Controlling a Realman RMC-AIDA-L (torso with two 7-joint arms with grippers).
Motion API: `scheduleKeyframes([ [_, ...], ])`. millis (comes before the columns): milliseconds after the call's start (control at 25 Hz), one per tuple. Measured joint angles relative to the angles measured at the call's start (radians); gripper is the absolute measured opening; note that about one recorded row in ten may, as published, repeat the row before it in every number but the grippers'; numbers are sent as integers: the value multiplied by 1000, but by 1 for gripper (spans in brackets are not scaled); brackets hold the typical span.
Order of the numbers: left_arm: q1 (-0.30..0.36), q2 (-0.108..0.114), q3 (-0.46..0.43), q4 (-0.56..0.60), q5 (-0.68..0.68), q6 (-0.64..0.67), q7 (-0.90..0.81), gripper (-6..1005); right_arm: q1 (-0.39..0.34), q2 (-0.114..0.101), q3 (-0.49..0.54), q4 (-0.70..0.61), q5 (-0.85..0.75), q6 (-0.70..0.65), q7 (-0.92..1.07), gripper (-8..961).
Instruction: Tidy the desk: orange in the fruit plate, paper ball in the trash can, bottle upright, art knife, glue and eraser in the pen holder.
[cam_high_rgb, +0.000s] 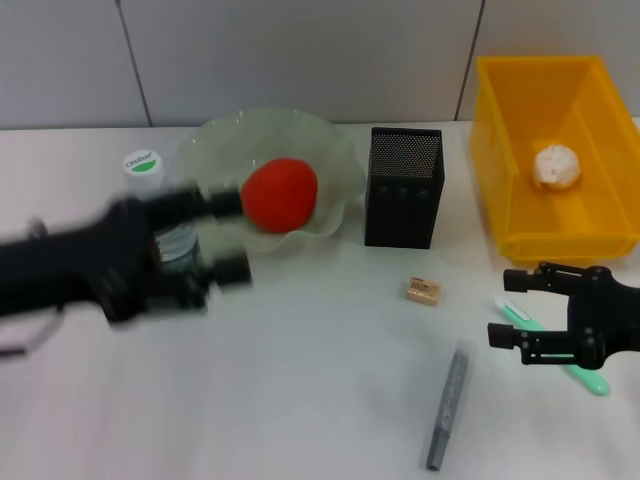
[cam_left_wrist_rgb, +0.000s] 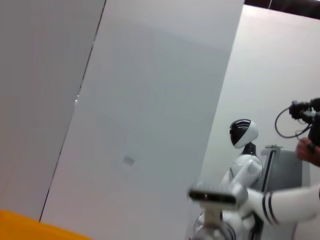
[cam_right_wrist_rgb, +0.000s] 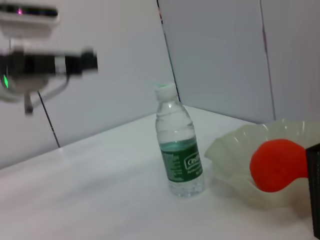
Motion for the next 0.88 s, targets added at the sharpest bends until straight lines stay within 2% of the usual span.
scheduleKeyframes([
  [120, 0, 0, 0, 0, 0, 0, 0, 809, 7, -1, -3, 2, 0, -2, 12, 710],
  [160, 13, -10, 11, -61, 23, -20, 100, 809, 12, -2, -8, 2, 1, -5, 24, 710],
  [200, 63, -58, 15, -100, 99, -105, 296, 809, 12, -2, -8, 2, 1, -5, 24, 709],
  [320, 95, -91, 15, -112, 192, -202, 407, 809, 24, -2, -11, 2, 1, -16, 51, 707],
  [480, 92, -91, 15, -190, 253, -266, 485, 809, 39, -3, -11, -13, 1, -40, 105, 705],
  [600, 91, -91, 15, -204, 259, -272, 507, 809, 56, -11, -25, -43, -6, -51, 190, 703],
  [720, 93, -93, 16, -206, 262, -273, 516, 808, 76, -23, -96, -114, -14, -55, 338, 701],
  [760, 95, -96, 25, -208, 264, -275, 524, 808, 93, -35, -177, -197, -26, -62, 493, 700],
  [800, 95, -96, 25, -208, 264, -275, 524, 808, 93, -35, -177, -197, -26, -62, 493, 700],
  [880, 95, -96, 25, -208, 264, -275, 524, 808, 115, -51, -255, -279, -49, -66, 645, 698],
])
